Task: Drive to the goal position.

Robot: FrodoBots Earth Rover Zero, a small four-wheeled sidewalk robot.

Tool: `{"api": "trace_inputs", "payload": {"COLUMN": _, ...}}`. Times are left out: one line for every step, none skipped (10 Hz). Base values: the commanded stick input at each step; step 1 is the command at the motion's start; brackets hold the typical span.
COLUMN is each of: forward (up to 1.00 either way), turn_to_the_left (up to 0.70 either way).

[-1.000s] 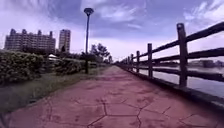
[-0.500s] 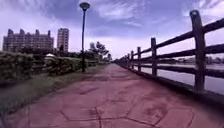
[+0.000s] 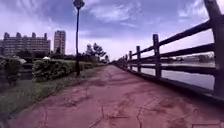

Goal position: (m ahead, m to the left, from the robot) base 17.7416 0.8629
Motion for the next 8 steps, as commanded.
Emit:
{"api": "trace_inputs", "payload": {"forward": 1.0, "turn_to_the_left": 0.0}}
{"api": "trace_inputs", "payload": {"forward": 1.0, "turn_to_the_left": 0.0}}
{"api": "trace_inputs", "payload": {"forward": 1.0, "turn_to_the_left": 0.0}}
{"api": "trace_inputs", "payload": {"forward": 1.0, "turn_to_the_left": 0.0}}
{"api": "trace_inputs", "payload": {"forward": 1.0, "turn_to_the_left": 0.0}}
{"api": "trace_inputs", "payload": {"forward": 1.0, "turn_to_the_left": 0.0}}
{"api": "trace_inputs", "payload": {"forward": 1.0, "turn_to_the_left": 0.0}}
{"api": "trace_inputs", "payload": {"forward": 1.0, "turn_to_the_left": 0.0}}
